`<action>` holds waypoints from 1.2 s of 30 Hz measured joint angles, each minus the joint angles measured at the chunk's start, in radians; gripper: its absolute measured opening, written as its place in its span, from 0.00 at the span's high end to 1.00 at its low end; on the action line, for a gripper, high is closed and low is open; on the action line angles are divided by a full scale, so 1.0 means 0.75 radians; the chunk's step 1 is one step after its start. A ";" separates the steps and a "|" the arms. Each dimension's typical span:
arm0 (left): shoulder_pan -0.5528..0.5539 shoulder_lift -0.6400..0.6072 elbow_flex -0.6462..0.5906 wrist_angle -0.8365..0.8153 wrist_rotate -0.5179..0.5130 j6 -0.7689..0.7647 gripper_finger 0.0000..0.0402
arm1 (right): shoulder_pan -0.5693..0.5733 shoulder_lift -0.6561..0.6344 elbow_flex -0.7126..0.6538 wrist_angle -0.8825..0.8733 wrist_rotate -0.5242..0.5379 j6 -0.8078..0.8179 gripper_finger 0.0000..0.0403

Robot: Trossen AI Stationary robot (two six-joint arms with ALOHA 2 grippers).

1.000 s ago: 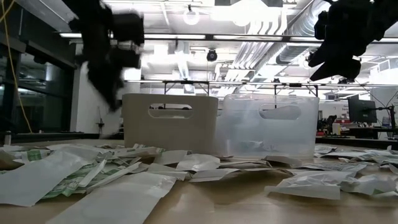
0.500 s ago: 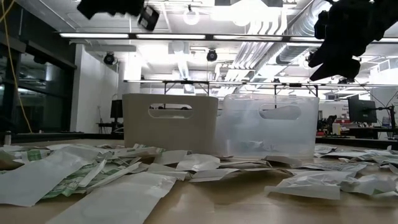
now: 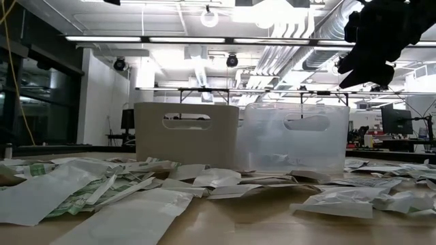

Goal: Pick & Place First Aid Supplies
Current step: Put the green bandage pack into the white bin

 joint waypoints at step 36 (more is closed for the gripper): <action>0.224 0.572 0.002 -0.796 -1.180 -0.598 1.00 | 0.000 0.000 0.000 0.000 0.065 0.012 0.45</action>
